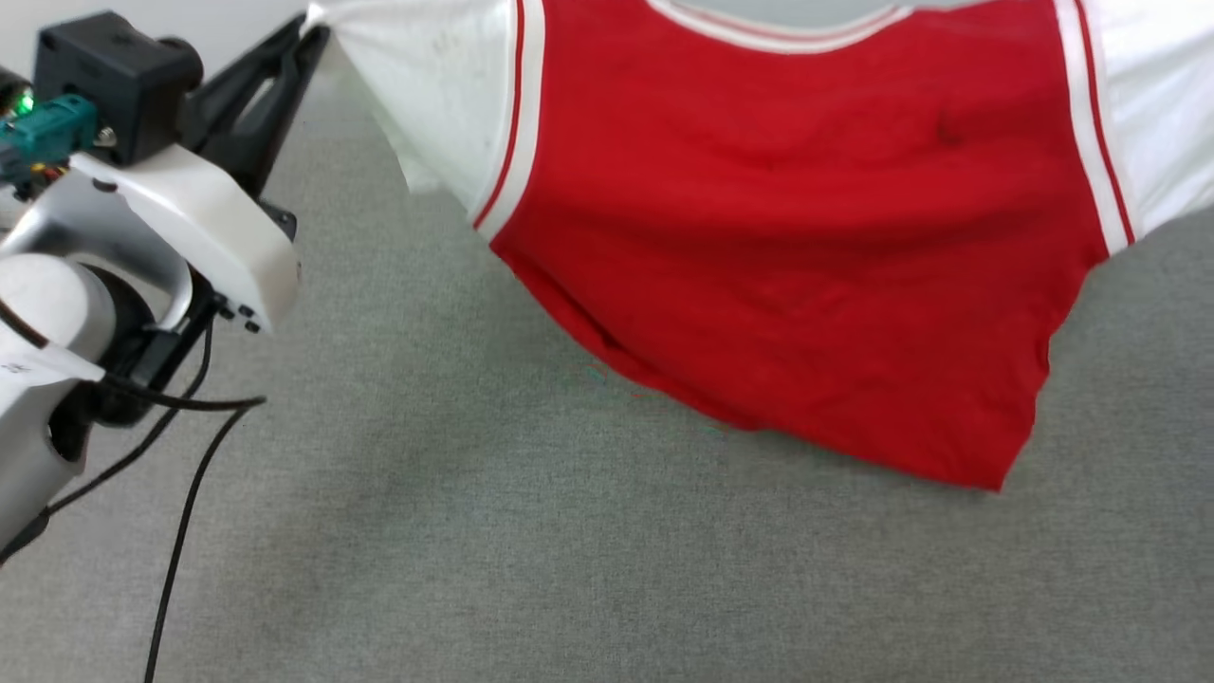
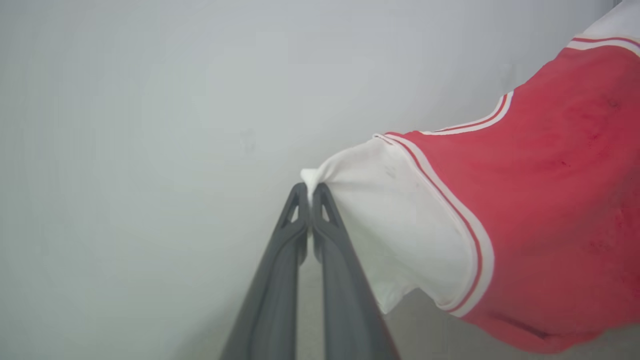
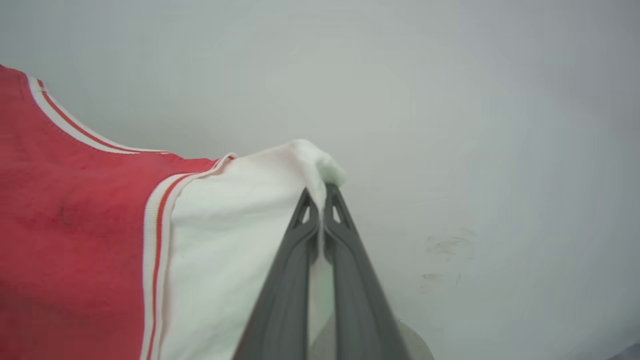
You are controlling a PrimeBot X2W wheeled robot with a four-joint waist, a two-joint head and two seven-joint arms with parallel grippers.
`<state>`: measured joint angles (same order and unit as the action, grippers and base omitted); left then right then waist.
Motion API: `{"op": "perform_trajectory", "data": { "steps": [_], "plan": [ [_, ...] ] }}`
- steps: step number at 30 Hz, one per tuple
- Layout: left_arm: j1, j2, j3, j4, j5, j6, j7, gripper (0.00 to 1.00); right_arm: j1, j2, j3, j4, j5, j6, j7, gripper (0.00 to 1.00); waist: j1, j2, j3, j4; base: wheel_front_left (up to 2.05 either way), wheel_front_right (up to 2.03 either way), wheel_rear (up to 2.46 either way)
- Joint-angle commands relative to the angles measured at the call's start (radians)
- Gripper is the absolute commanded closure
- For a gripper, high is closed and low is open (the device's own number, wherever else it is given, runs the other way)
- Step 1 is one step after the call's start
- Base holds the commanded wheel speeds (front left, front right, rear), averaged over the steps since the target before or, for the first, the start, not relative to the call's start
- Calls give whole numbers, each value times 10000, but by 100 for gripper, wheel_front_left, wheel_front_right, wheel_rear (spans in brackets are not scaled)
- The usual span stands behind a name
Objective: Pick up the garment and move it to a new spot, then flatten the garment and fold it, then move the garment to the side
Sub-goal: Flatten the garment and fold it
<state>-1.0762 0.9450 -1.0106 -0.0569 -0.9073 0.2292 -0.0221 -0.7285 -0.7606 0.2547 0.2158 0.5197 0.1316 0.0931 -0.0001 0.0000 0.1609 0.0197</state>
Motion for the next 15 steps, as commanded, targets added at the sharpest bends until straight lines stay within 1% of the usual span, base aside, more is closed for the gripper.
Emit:
{"op": "perform_trajectory", "data": {
  "steps": [1, 4, 8, 12, 15],
  "plan": [
    [-127, 43, 71, -22, 65, 47, -45, 100, 130, 76, -55, -58, -5, -18, 33, 100, 1, 0, -187, -86, 0, 0, 0],
    [-399, 17, 241, -234, 173, 177, -144, 100, 138, 265, -572, -688, -203, -18, 252, 100, 1, 0, -404, -129, 0, 0, 0],
    [-918, -131, 354, -325, 392, 102, -43, 100, 16, 398, -1056, -1405, -376, -17, 636, 100, 1, 0, -569, -145, 0, 0, 0],
    [-1504, -514, 476, -212, 499, 25, 41, 100, -313, 464, -1341, -1853, -472, -18, 993, 100, 1, 0, -568, -129, 0, 0, 0],
    [-1981, -871, 608, 62, 447, -87, 87, 100, -694, 506, -1302, -2042, -537, -17, 1246, 100, 1, 0, -376, -149, 0, 0, 0]
  ]
}}
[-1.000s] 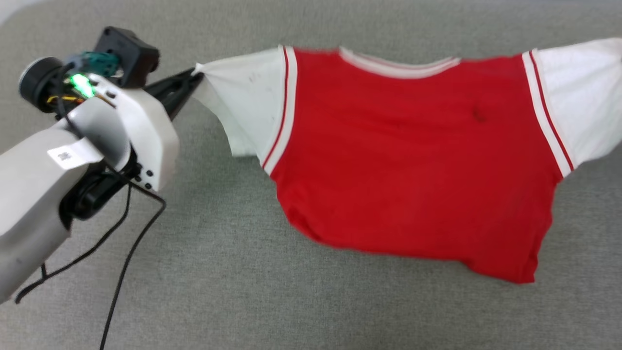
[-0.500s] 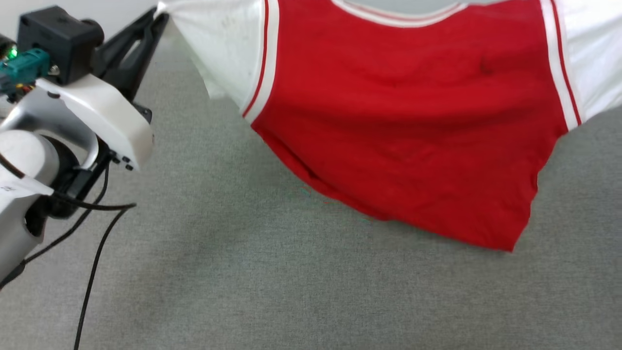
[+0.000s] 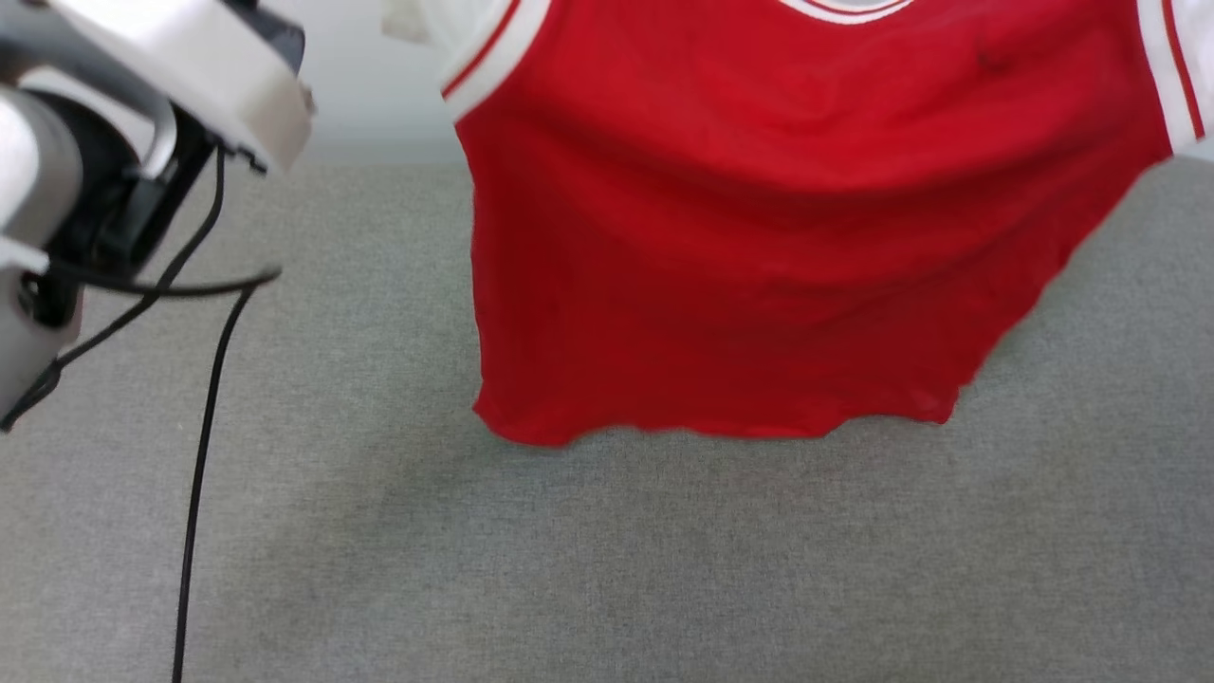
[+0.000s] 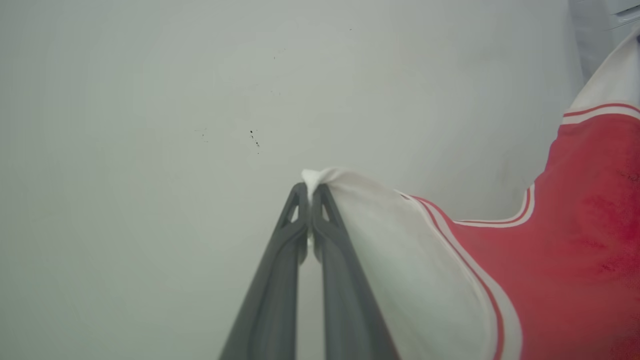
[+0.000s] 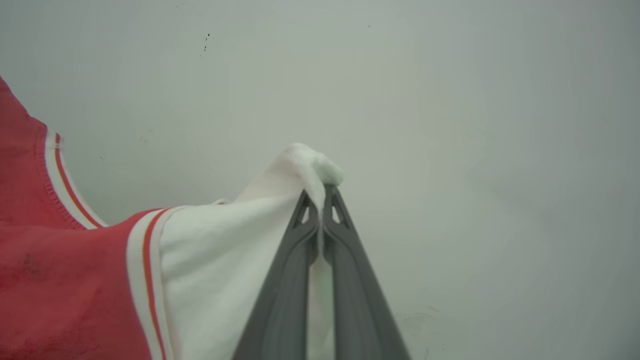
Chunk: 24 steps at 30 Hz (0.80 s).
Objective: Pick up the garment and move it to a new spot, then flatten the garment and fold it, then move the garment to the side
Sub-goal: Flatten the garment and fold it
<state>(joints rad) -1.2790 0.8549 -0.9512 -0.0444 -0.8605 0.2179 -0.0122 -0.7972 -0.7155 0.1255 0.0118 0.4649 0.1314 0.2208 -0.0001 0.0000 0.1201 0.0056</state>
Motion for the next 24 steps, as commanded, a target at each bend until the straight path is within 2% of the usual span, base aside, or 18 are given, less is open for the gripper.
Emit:
{"op": "perform_trajectory", "data": {
  "steps": [1, 5, 10, 15, 24],
  "plan": [
    [-122, -85, 66, 85, -50, -52, -13, 100, -181, 62, 28, -25, -27, -15, 33, 100, 1, 0, 130, -20, 0, 0, 0],
    [-805, -551, 192, 849, -105, -373, -2, 100, -1058, 164, 234, 263, -66, -16, 260, 100, 1, 0, 563, -77, 0, 0, 0],
    [-1848, -1126, 340, 1856, 50, -714, 25, 100, -2635, 375, 612, 1219, -306, -15, 414, 100, 1, 0, 1283, -144, 0, 0, 0],
    [-2970, -1767, 503, 3174, 154, -1034, -46, 100, -4438, 593, 1061, 2496, -562, -16, 268, 100, 1, 0, 2120, -159, 0, 0, 0],
    [-5467, -2824, 638, 5630, 577, -1888, -174, 100, -7771, 1186, 1074, 5011, -1125, -15, -377, 100, 1, 0, 3548, -143, 0, 0, 0]
  ]
}}
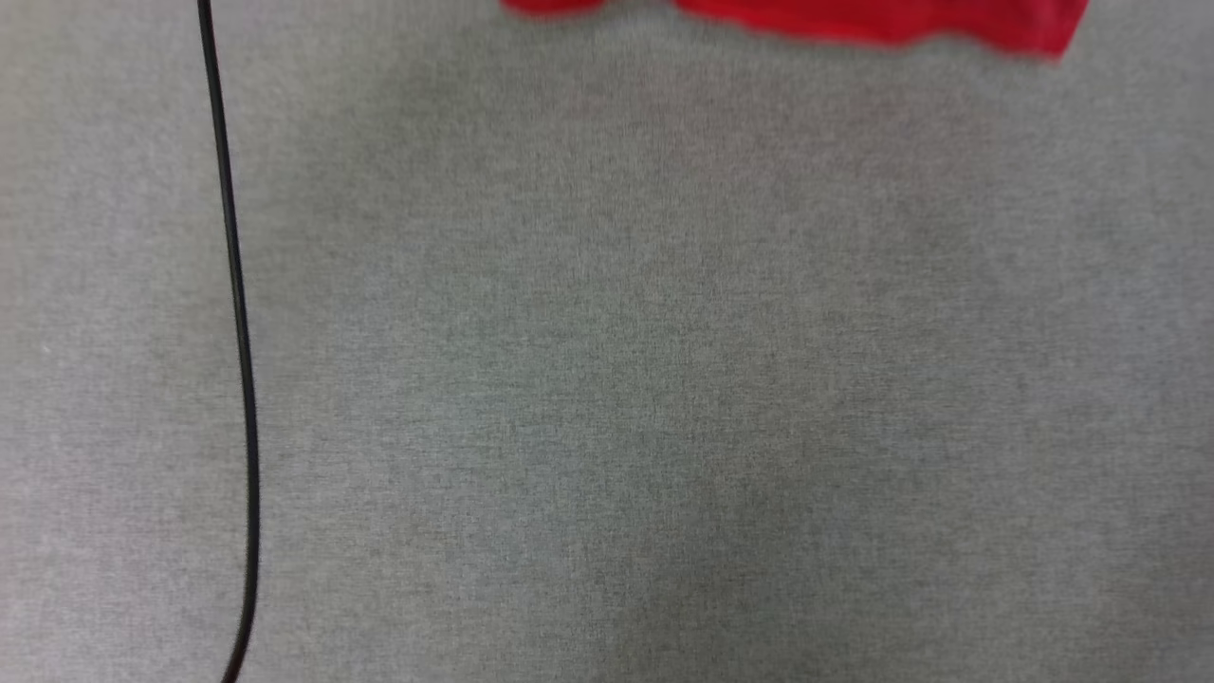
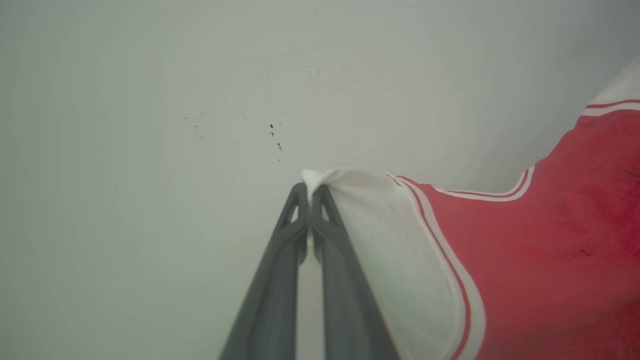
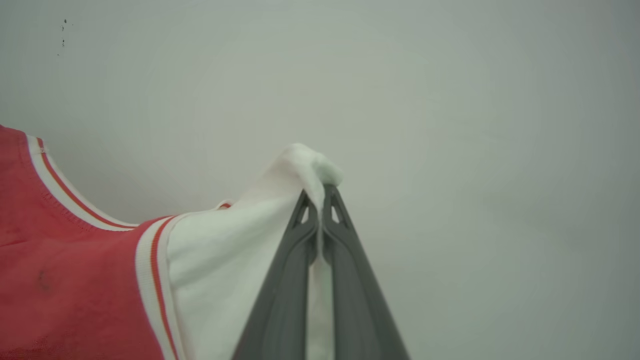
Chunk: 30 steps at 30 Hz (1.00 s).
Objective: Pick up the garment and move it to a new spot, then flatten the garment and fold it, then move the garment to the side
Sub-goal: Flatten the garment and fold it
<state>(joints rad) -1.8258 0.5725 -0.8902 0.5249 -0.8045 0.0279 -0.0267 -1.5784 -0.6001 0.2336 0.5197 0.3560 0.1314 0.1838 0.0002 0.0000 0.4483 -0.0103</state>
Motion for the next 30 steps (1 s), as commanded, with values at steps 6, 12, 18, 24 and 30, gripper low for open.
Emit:
{"op": "perform_trajectory", "data": {
  "steps": [6, 12, 18, 24, 30],
  "plan": [
    [-1049, -619, 198, 1453, 8, -450, -577, 100, -1360, 451, 311, 1272, -416, -16, -705, 100, -2, 0, 812, 15, 0, 0, 0],
    [-1015, -934, 104, 2621, -20, -890, -1129, 100, -1815, 735, 1058, 2201, -377, -16, -1275, 100, -2, 0, 1130, 16, 0, 0, 0],
    [-321, -1038, 79, 3233, -230, -1168, -1684, 100, -1183, 912, 2047, 2842, -69, -15, -1819, 100, -2, 0, 1094, 8, 0, 0, 0],
    [1458, -822, -3, 3215, -403, -1291, -2217, 100, 207, 1126, 3136, 2993, 815, -15, -2523, 100, -2, 0, 503, 3, 0, 0, 0],
    [3732, -548, 100, 2500, -636, -1038, -2366, 100, 2028, 1047, 3792, 2730, 1819, -15, -3049, 100, -2, 0, -242, 38, 0, 0, 0]
  ]
}}
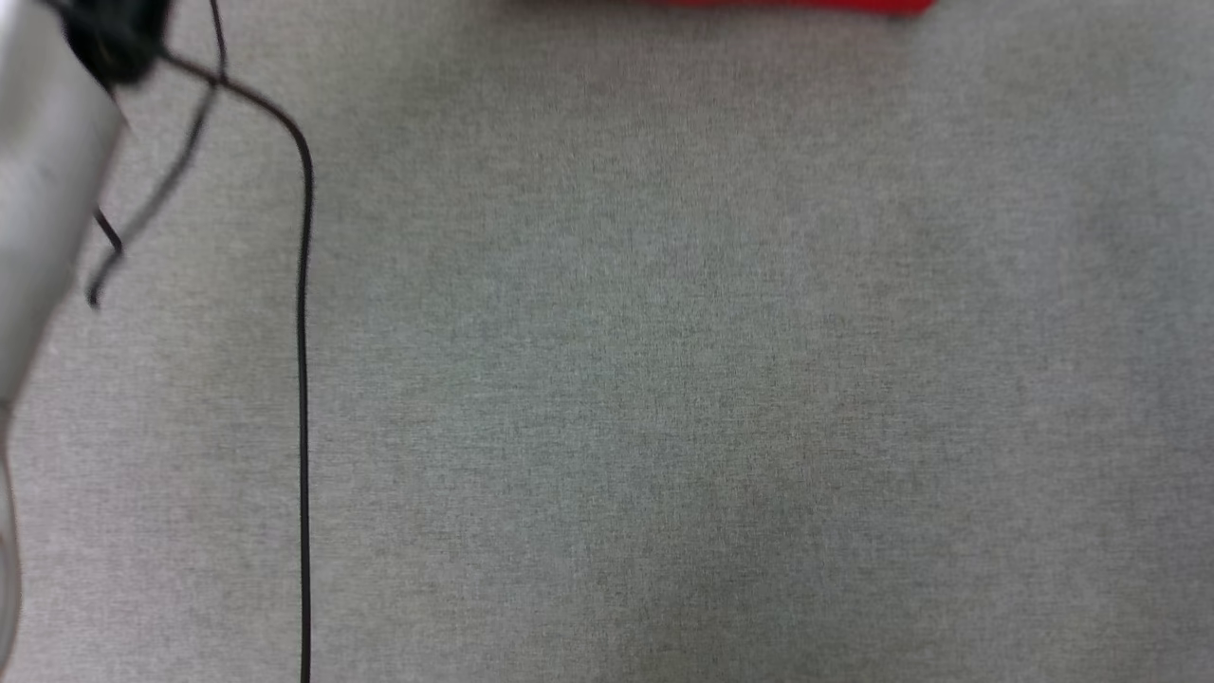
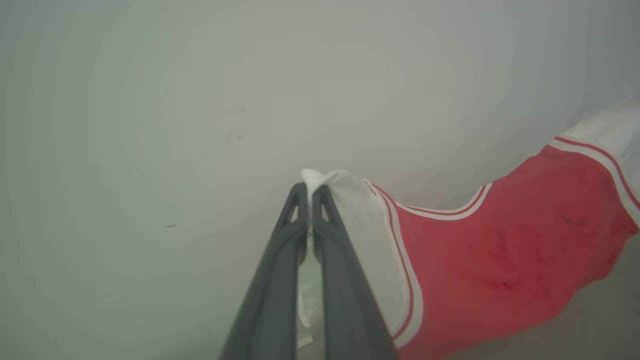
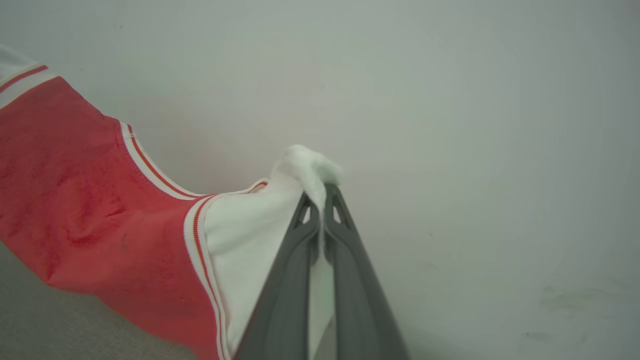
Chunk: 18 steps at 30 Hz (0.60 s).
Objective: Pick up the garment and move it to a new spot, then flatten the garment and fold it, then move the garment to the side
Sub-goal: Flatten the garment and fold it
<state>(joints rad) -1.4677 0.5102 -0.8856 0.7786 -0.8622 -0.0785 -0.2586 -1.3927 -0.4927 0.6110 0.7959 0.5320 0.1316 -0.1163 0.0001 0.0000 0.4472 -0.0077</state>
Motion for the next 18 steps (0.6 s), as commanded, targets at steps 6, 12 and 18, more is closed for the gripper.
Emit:
{"op": "perform_trajectory", "data": {
  "steps": [6, 12, 18],
  "plan": [
    [2841, 517, 432, -1650, -395, 541, -81, 100, 2329, -416, 659, -672, 900, -17, -275, 100, -1, 0, -1079, 114, 0, 0, 0],
    [5664, 1072, 582, -3405, -591, 1372, -84, 100, 4402, -827, 1041, -1437, 1576, -17, -263, 100, -1, 0, -1754, 98, 0, 0, 0],
    [8289, 1398, 1005, -4521, -1099, 1992, -86, 100, 6418, -978, 936, -1850, 2034, -17, -379, 100, -1, 0, -2469, 42, 0, 0, 0]
  ]
}}
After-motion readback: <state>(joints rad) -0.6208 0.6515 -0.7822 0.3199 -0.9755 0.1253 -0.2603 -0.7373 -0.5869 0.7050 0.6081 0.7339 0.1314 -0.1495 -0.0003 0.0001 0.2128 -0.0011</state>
